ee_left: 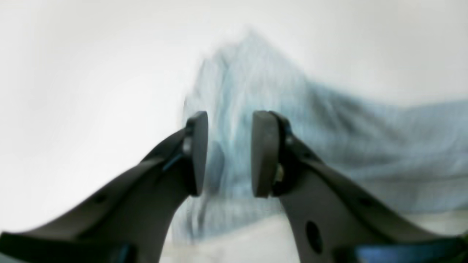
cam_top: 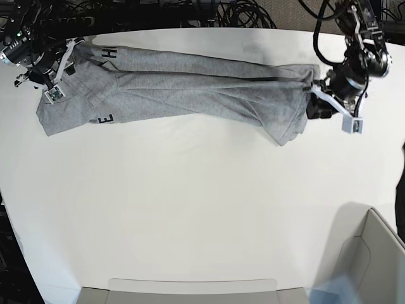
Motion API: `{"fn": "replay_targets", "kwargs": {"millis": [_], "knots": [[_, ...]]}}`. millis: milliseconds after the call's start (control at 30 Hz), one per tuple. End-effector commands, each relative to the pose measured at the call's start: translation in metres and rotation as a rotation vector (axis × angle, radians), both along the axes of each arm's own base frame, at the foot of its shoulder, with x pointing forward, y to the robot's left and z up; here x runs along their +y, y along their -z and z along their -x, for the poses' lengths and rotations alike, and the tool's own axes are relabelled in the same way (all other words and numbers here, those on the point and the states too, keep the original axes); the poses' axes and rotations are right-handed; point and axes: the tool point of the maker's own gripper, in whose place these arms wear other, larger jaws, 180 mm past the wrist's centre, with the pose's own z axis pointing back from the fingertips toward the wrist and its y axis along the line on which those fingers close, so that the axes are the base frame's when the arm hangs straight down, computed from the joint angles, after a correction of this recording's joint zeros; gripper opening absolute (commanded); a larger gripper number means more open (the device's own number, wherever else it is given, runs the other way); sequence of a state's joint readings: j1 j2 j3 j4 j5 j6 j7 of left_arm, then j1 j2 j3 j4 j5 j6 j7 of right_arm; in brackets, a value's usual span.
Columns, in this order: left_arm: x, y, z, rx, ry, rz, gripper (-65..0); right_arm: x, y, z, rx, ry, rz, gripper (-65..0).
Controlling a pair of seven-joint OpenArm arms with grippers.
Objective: Fold the T-shirt properly
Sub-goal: 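Stretch the shirt strip taut between both grippers, then release the right gripper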
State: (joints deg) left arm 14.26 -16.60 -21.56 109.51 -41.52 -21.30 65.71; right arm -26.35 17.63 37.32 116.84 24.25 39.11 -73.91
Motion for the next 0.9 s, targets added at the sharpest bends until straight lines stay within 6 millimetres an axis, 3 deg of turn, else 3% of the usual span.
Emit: {"fn": "replay_targets", "kwargs": {"millis": [0,100,233,500,733,867], "knots": [[0.005,-0.013,-0.012,-0.038,0.009,0.014,-43.4,-0.001,-0.006,-0.005,-0.024,-0.024,0.009,-42.2],[0.007,0.000,-0.022,0.014,0.027,0.081,-43.3,-0.001,-0.008,-0.008,-0.034,-0.024,0.009,-42.2],[0.017,0.040,-0.013,0.145,0.008,0.137,-43.4,-0.001,-0.009,-0.009,-0.037,-0.024,0.009,-42.2],[0.022,0.067,-0.006,0.203,0.018,0.112,-43.5,-0.001,-0.011,-0.014,-0.050,-0.023,0.009,-42.2],[-0.011,0.107,0.016,0.295,0.087,0.145,-43.5,-0.001,-0.012,-0.015,-0.054,-0.023,0.010,-42.2],[-0.029,0.115,0.029,0.320,0.138,0.150,-43.5,-0.002,-0.012,-0.015,-0.054,-0.025,0.012,-42.2]]}}
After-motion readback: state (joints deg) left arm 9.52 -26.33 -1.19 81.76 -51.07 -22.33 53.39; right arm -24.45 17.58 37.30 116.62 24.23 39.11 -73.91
